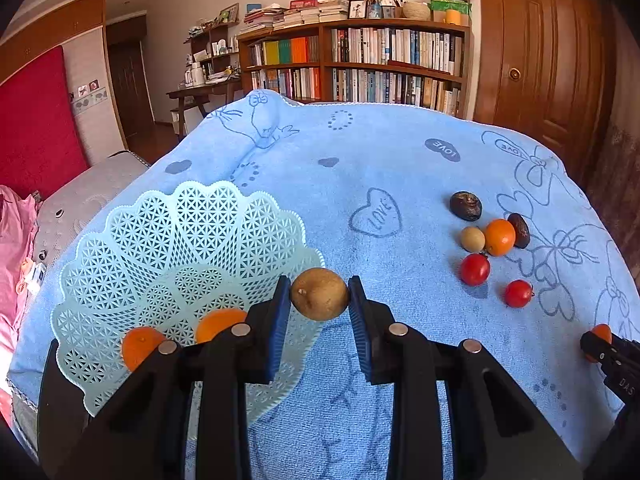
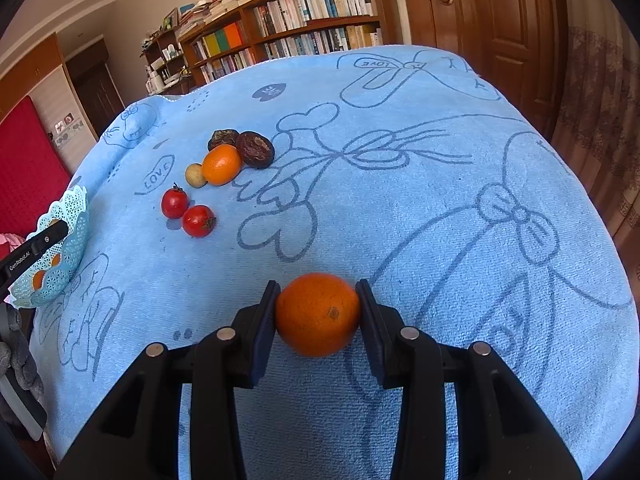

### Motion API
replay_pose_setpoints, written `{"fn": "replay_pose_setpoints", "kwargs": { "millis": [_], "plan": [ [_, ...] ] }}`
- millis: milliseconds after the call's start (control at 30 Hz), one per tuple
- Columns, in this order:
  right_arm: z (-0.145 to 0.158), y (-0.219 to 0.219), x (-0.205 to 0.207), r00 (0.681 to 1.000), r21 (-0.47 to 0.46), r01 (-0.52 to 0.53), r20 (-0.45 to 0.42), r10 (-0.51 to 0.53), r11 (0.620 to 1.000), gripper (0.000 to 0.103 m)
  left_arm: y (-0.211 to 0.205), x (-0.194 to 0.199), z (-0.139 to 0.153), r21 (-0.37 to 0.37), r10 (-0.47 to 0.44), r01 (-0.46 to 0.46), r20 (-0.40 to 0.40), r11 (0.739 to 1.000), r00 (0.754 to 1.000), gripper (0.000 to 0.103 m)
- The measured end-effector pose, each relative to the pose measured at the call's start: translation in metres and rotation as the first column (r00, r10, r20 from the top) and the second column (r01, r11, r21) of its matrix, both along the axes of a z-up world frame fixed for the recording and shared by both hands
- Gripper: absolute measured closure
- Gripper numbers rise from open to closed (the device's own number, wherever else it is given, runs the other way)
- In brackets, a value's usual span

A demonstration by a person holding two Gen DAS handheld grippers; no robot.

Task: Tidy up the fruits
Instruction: 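Carry the tan fruit into the mint basket and open the left tool, then lower the orange into the mint basket and open the right tool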

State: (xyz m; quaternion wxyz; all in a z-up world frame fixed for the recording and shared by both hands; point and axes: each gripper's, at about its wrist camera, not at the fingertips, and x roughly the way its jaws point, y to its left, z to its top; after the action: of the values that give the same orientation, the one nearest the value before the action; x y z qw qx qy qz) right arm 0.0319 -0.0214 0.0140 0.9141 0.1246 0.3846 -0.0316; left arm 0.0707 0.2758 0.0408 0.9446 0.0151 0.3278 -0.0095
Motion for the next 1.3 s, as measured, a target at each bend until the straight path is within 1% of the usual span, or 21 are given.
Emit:
{"fn": "replay_pose_setpoints", "kwargs": {
  "millis": [233,300,367,433,500,567,733,833,900,967,1067,1233,1300],
  "plan": [
    [0.000,0.001,0.000,1.000,-0.003,0.000,-0.001,0.000,1.000,0.064,0.016,0.003,0.000,-0.008,0.044,-0.044,0.006,0.999,0.999,0.072],
    [0.000,0.001,0.000,1.000,-0.004,0.000,-0.001,0.000,1.000,0.064,0.019,0.003,0.001,-0.007,0.059,-0.059,0.014,0.998,0.998,0.062],
    [0.000,0.001,0.000,1.000,-0.005,0.000,-0.001,0.000,1.000,0.064,0.023,0.002,0.003,-0.004,0.080,-0.080,0.032,0.997,0.996,0.027],
    [0.000,0.002,0.000,1.000,-0.004,0.000,-0.001,0.000,1.000,0.064,0.027,-0.001,0.006,0.010,0.099,-0.100,0.072,0.995,0.992,0.020],
    [0.000,0.002,0.000,1.000,-0.007,0.001,-0.001,-0.001,1.000,0.064,0.031,-0.002,0.009,0.025,0.106,-0.109,0.085,0.994,0.991,0.020],
    [0.000,0.002,0.000,1.000,-0.012,0.002,-0.001,-0.002,1.000,0.064,0.037,-0.004,0.012,0.025,0.120,-0.123,0.094,0.992,0.988,0.020],
    [0.002,0.004,0.001,1.000,-0.054,0.002,-0.014,-0.003,0.999,0.064,0.062,-0.009,0.021,-0.006,0.166,-0.166,0.111,0.986,0.980,0.020],
    [0.007,0.010,0.002,1.000,-0.061,-0.016,-0.014,0.015,0.998,0.064,0.081,-0.013,0.027,-0.032,0.211,-0.208,0.124,0.977,0.970,0.014],
    [0.015,0.020,0.004,0.999,-0.053,-0.040,-0.002,0.040,0.998,0.064,0.092,-0.015,0.031,-0.046,0.242,-0.238,0.136,0.970,0.961,0.013],
    [0.025,0.033,0.007,0.997,-0.052,-0.076,0.019,0.077,0.996,0.064,0.102,-0.017,0.034,-0.053,0.267,-0.262,0.142,0.964,0.953,0.013],
    [0.039,0.061,0.016,0.986,-0.065,-0.160,0.042,0.162,0.985,0.064,0.114,-0.019,0.038,-0.074,0.289,-0.281,0.143,0.957,0.947,0.013],
    [0.052,0.122,0.033,0.947,-0.061,-0.313,0.061,0.316,0.948,0.064,0.123,-0.024,0.044,-0.093,0.299,-0.287,0.154,0.953,0.942,0.012],
    [0.055,0.150,0.041,0.929,-0.054,-0.361,0.067,0.365,0.931,0.064,0.125,-0.025,0.046,-0.096,0.297,-0.284,0.159,0.954,0.941,0.010]
  ]
}}
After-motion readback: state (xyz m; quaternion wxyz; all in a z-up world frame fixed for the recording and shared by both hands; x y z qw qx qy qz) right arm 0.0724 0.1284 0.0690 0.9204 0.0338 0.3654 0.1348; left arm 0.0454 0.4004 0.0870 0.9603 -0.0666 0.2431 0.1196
